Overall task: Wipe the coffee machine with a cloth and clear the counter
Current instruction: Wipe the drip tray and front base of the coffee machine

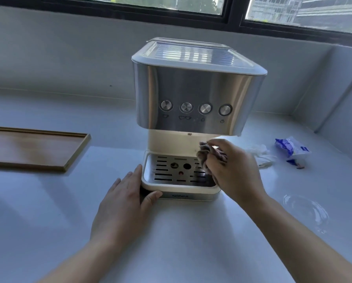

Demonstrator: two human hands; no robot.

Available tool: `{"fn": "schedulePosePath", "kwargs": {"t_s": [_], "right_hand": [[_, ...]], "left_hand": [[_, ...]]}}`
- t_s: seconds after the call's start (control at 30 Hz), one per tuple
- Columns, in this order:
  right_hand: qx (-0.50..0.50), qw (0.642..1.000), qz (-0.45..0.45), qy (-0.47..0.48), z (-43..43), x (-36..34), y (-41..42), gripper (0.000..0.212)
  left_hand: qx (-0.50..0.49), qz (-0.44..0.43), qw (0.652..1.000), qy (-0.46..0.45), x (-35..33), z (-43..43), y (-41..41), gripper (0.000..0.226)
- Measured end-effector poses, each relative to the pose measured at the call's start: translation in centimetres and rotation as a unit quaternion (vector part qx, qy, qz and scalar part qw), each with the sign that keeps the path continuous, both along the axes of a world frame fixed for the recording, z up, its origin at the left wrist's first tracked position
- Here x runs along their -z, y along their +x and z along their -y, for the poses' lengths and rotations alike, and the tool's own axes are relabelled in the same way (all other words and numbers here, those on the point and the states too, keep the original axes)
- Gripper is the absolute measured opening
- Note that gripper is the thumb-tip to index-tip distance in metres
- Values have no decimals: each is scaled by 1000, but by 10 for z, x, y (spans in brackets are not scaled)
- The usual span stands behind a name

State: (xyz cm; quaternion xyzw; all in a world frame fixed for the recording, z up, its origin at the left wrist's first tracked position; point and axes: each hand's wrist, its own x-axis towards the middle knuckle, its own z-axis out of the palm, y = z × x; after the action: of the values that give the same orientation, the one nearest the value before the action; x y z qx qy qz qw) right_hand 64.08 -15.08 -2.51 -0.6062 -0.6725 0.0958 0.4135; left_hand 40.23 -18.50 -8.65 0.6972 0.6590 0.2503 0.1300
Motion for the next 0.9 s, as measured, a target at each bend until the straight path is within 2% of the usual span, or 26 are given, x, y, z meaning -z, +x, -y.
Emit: {"fn": "schedulePosePath", "kwargs": {"t_s": [0.03, 0.1, 0.13, 0.17, 0.23, 0.33, 0.43, 0.5, 0.57, 0.63, 0.7, 0.77, 0.9], "right_hand": [[-44, 998, 32, -19, -2, -4, -8, 24], [-90, 976, 180, -88, -4, -1, -16, 42], [-109, 965, 208, -120, -4, 4, -13, 53], [-128, 964, 186, -143, 0, 6, -9, 56], [-144, 975, 136, -105, 9, 12, -4, 50], [-155, 975, 159, -28, 9, 20, -39, 41], [-202, 967, 151, -38, -7, 19, -99, 32], [-205, 969, 125, -58, -19, 16, -109, 27], [-202, 970, 122, -62, -20, 16, -90, 23], [-156, 975, 146, -68, -15, 19, -57, 21], [-86, 986, 134, -58, -12, 23, -21, 27], [-34, 995, 86, -41, -11, 27, -4, 27], [37, 999, -13, -32, -11, 35, -13, 25]], "left_hand": [[0, 0, 1000, 0, -1, 0, 0, 77], [5, 2, 1000, -2, -2, -1, -1, 77], [6, 3, 1000, -4, -3, -2, -1, 78], [8, 4, 1000, -6, -3, -2, -1, 78], [15, 8, 1000, -4, -2, -2, 0, 77], [12, 15, 1000, -3, -3, -2, 1, 71], [11, 42, 999, 18, -8, 1, 0, 26], [5, 56, 998, 12, -9, 1, -2, 18], [1, 48, 999, -4, -7, 1, -4, 41], [-1, 30, 999, -18, -7, 0, -5, 61], [1, 33, 999, -30, -8, 1, -5, 62], [5, 34, 999, -28, -8, 1, -5, 61], [10, 37, 999, -28, -14, 1, -3, 54]]}}
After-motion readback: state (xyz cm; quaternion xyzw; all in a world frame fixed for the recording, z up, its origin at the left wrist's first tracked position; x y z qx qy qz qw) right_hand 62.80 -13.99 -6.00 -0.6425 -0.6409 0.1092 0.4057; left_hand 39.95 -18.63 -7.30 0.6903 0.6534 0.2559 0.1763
